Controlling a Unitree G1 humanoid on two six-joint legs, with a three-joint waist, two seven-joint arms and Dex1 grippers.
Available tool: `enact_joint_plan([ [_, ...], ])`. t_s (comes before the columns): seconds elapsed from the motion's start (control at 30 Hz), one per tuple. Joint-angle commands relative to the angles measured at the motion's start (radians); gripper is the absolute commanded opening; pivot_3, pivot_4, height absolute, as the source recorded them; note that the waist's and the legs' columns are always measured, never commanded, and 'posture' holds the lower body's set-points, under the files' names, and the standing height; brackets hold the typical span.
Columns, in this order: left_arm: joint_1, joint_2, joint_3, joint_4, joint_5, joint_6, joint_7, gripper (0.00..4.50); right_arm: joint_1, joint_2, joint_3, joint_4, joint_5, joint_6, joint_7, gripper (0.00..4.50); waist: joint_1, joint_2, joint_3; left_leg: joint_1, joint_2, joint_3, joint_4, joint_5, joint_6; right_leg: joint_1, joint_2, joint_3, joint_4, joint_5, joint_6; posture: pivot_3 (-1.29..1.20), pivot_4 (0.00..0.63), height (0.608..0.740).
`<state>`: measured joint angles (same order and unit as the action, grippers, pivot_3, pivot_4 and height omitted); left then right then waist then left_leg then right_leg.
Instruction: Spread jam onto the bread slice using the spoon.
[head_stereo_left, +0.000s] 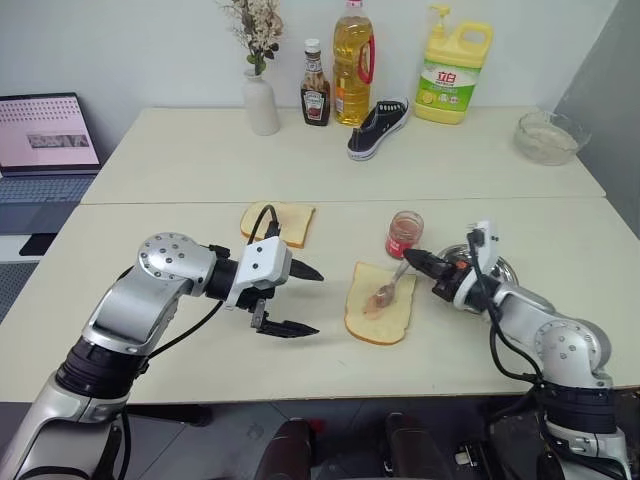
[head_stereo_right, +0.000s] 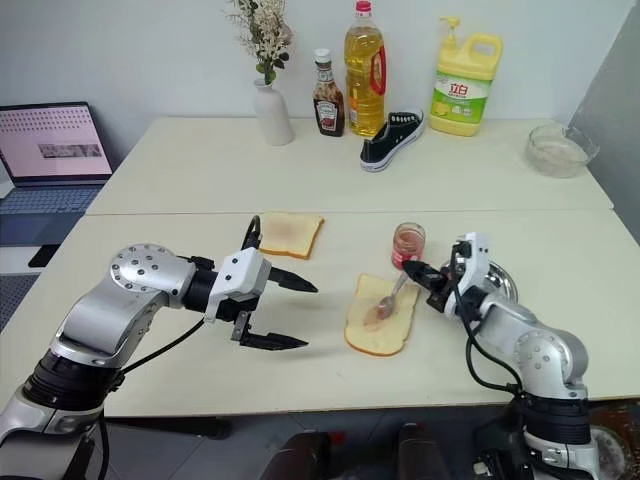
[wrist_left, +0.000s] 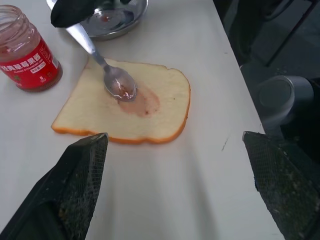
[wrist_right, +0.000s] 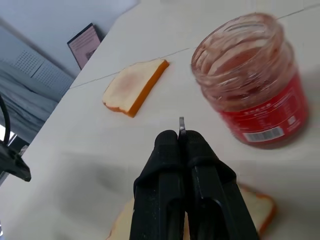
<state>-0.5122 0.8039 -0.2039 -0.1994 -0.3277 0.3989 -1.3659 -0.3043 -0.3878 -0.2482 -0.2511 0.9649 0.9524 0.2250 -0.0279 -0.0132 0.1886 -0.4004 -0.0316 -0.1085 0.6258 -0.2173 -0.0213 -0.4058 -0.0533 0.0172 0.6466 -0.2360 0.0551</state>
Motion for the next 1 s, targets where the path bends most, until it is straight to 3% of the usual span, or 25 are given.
enact_joint_plan([
  [0.03, -0.024, 0.000, -0.002, 0.010, 0.005, -0.029, -0.013, 4.50, -0.018, -0.032, -0.104, -0.065, 0.104, 0.035, -0.036, 0.02, -0.001, 0.000, 0.000, 0.000, 0.000, 0.000, 0.000, 0.000, 0.000, 0.000, 0.000, 0.000, 0.000, 0.000, 0.000, 0.00, 0.150, 0.740],
  [0.2, -0.059, -0.023, -0.006, 0.047, 0.006, -0.048, -0.013, 4.50, -0.055, -0.063, -0.224, -0.109, 0.273, 0.050, -0.173, 0.02, -0.002, 0.000, 0.000, 0.000, 0.001, 0.000, 0.000, 0.000, 0.000, 0.000, 0.000, 0.000, 0.001, 0.000, 0.000, 0.00, 0.150, 0.740],
  [0.33, -0.126, -0.122, -0.008, 0.051, -0.023, -0.021, 0.031, 4.50, -0.027, -0.170, -0.313, -0.057, 0.244, 0.024, -0.179, 0.02, 0.005, 0.000, 0.000, -0.001, 0.000, 0.000, 0.000, 0.000, 0.000, 0.000, 0.000, 0.000, 0.000, 0.000, 0.000, 0.00, 0.150, 0.740],
  [0.5, -0.174, -0.217, -0.034, 0.064, -0.004, -0.021, 0.073, 4.50, 0.017, -0.227, -0.352, 0.031, 0.179, -0.025, -0.131, 0.02, 0.004, 0.000, 0.000, -0.001, -0.008, 0.001, 0.002, 0.000, 0.000, 0.001, -0.001, 0.001, -0.001, 0.000, 0.001, 0.00, 0.150, 0.740],
  [0.67, -0.173, -0.252, -0.057, 0.055, -0.004, -0.018, 0.083, 4.50, 0.051, -0.204, -0.341, 0.127, 0.108, -0.087, -0.082, 0.02, -0.008, 0.000, 0.000, 0.000, -0.007, 0.001, 0.001, 0.000, 0.000, 0.000, -0.001, 0.001, 0.001, 0.000, 0.001, 0.00, 0.150, 0.740],
  [0.8, -0.156, -0.244, -0.066, 0.042, -0.004, -0.019, 0.082, 4.50, 0.020, -0.129, -0.351, 0.270, 0.102, -0.124, -0.081, 0.02, -0.007, 0.000, 0.000, 0.000, -0.007, 0.001, 0.001, 0.000, 0.000, 0.001, 0.000, 0.001, 0.001, 0.000, 0.001, 0.00, 0.150, 0.740],
  [1.0, -0.151, -0.234, -0.063, 0.044, 0.001, -0.027, 0.085, 4.50, 0.010, -0.104, -0.351, 0.345, 0.084, -0.145, -0.058, 0.02, -0.004, 0.001, 0.000, 0.000, -0.008, 0.001, 0.002, 0.000, 0.000, 0.001, -0.001, 0.002, 0.001, 0.001, 0.001, 0.00, 0.150, 0.740],
])
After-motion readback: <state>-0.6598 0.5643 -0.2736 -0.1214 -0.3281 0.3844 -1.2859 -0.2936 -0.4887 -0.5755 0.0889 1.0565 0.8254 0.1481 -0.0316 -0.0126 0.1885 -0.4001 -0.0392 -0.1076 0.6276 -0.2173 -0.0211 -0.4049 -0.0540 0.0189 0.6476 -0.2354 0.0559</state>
